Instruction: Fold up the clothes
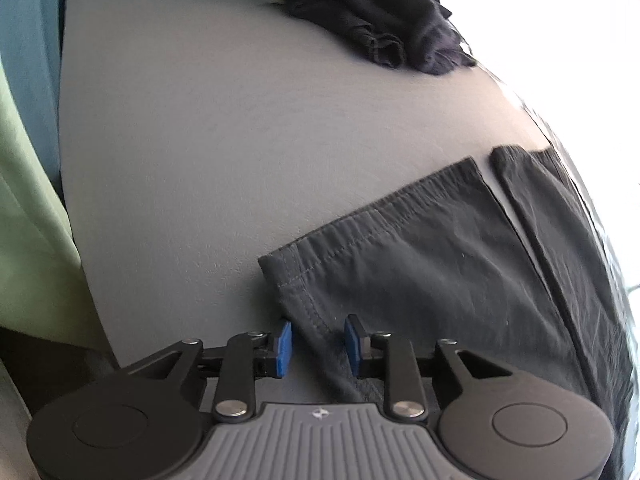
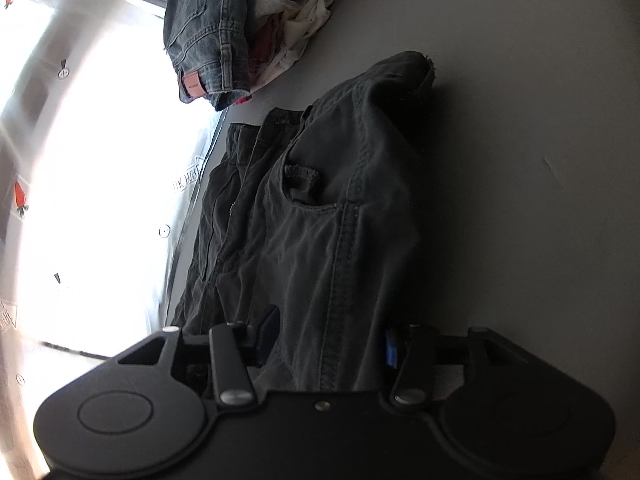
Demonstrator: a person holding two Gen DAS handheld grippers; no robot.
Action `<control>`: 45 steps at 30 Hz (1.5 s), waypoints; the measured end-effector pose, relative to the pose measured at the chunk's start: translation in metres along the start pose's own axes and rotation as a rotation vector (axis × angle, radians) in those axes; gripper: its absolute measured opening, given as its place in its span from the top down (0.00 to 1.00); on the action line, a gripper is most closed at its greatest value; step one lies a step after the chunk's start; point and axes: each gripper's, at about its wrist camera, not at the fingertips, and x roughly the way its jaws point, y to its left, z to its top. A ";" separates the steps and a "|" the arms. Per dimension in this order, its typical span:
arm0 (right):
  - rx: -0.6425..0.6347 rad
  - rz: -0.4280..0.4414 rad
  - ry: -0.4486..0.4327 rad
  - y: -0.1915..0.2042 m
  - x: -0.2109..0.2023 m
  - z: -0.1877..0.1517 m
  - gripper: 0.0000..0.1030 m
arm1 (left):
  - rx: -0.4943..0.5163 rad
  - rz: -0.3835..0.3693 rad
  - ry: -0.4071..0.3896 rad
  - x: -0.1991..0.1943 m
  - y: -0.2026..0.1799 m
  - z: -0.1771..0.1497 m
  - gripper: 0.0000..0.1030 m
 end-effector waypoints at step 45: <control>-0.025 0.285 -0.111 0.117 -0.049 0.060 0.91 | 0.187 -0.155 -0.424 -0.147 -0.145 0.042 0.98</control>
